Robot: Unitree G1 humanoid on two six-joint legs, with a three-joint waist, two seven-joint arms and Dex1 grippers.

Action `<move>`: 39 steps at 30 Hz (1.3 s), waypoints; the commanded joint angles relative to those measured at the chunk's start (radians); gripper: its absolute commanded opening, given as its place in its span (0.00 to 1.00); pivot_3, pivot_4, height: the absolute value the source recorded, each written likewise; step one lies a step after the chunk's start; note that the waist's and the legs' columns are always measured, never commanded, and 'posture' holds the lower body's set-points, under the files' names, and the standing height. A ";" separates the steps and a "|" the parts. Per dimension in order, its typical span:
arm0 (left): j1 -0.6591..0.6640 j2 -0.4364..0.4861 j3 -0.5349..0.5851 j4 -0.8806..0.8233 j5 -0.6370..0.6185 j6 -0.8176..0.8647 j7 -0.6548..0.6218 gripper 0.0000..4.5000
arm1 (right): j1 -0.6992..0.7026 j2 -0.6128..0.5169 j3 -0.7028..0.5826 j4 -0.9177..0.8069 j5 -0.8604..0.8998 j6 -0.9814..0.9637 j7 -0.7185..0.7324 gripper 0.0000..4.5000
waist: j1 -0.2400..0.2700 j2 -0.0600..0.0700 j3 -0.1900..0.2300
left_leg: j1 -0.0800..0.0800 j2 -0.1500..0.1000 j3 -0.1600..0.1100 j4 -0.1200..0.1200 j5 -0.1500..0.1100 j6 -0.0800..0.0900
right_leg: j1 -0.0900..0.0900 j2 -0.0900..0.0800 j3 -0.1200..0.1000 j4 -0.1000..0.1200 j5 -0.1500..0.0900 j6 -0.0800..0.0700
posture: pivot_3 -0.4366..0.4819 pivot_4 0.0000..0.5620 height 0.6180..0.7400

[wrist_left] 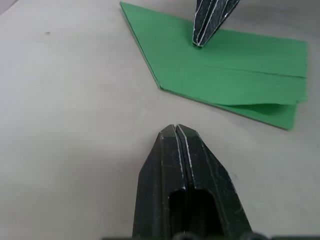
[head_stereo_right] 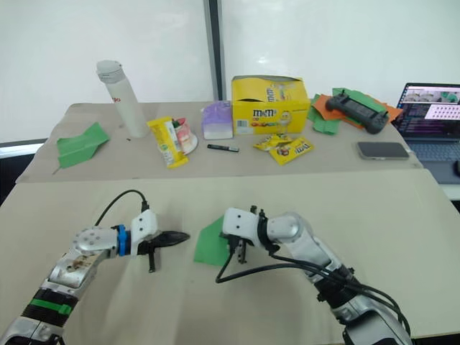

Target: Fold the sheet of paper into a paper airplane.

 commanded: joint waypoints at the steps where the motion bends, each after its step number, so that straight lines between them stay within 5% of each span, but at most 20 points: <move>1: -0.055 0.012 0.042 0.003 -0.020 -0.012 -0.015 0.00 | 0.038 -0.054 -0.068 -0.075 0.058 -0.002 0.048 0.00 | 0.011 0.000 0.002 | -0.001 0.000 0.000 0.000 0.000 0.000 | 0.000 0.000 0.000 0.000 0.001 -0.002 | 0.48 0.27 1.00; 5: -0.131 0.011 0.042 0.021 -0.046 -0.017 -0.075 0.00 | 0.058 -0.084 -0.145 -0.182 0.131 0.022 0.062 0.00 | 0.014 0.000 0.006 | -0.018 -0.003 -0.001 0.008 0.000 0.000 | -0.014 0.000 -0.002 0.001 0.004 -0.002 | 0.48 0.27 1.00; 16: -0.400 -0.002 -0.068 0.259 0.063 -0.271 -0.281 0.78 | 0.091 -0.121 -0.231 -0.279 0.160 0.148 -0.014 0.00 | 0.002 -0.002 0.008 | -0.023 -0.004 0.000 0.011 0.000 0.000 | -0.018 0.002 -0.001 0.001 0.006 -0.002 | 0.48 0.27 1.00; 25: -0.575 -0.066 -0.131 0.539 0.165 -0.728 -0.342 0.78 | 0.113 -0.113 -0.217 -0.282 0.130 0.176 -0.081 0.00 | 0.007 -0.003 0.009 | -0.025 -0.005 0.001 0.012 0.001 0.000 | -0.018 0.001 -0.002 0.001 0.006 -0.002 | 0.48 0.27 1.00; 39: -0.682 -0.180 -0.236 0.758 0.309 -1.178 -0.214 0.78 | 0.130 -0.130 -0.240 -0.296 0.116 0.214 -0.129 0.00 | 0.004 -0.005 0.010 | -0.026 -0.005 0.002 0.014 0.001 0.000 | -0.019 0.001 -0.002 0.003 0.007 -0.001 | 0.48 0.27 1.00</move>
